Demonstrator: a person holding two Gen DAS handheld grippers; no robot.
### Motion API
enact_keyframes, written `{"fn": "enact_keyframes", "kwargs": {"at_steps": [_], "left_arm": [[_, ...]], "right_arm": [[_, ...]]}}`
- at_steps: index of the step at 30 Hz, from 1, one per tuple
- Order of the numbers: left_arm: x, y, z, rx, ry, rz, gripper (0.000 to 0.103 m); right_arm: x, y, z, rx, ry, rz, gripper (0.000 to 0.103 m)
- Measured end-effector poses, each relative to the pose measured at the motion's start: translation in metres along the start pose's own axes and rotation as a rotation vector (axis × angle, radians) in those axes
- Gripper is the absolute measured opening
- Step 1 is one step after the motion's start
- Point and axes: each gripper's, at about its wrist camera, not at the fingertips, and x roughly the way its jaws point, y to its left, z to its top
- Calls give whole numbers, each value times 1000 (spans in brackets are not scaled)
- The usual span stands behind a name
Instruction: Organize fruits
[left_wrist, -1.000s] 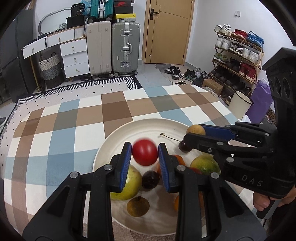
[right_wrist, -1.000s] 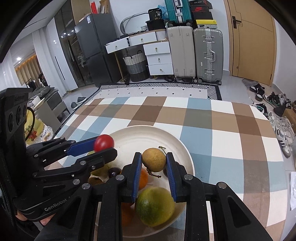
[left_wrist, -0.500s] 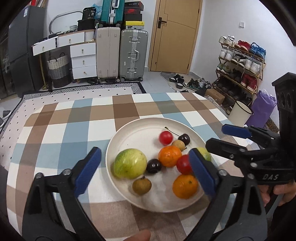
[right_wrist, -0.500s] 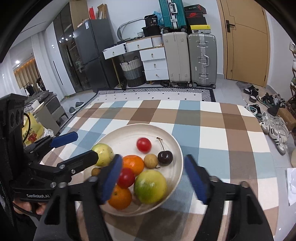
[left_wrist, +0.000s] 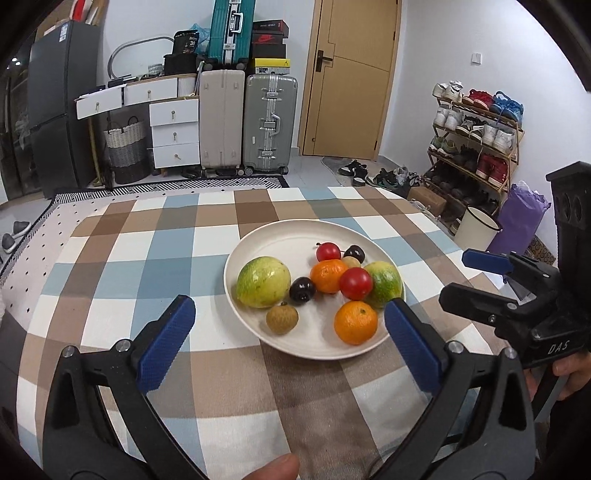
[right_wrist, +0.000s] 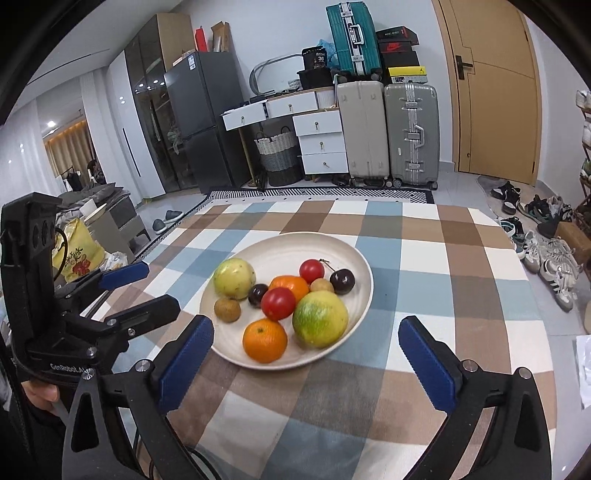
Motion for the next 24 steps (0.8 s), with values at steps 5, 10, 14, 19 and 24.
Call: {"fn": "enact_keyframes", "kwargs": {"at_steps": [5, 10, 14, 19, 24], "left_arm": [[-17, -4, -11, 0, -9, 4, 102], [-33, -4, -25, 7, -32, 3, 102], [-38, -4, -37, 11, -61, -1, 102], [-34, -4, -42, 12, -104, 16, 102], [-27, -3, -44, 15, -130, 49, 102]], "right_arm": [[-14, 6, -12, -8, -7, 0, 102], [-21, 12, -22, -32, -24, 12, 102], [-24, 16, -29, -63, -59, 17, 102], [-22, 17, -33, -95, -109, 34, 102], [-26, 16, -38, -114, -187, 44, 102]]}}
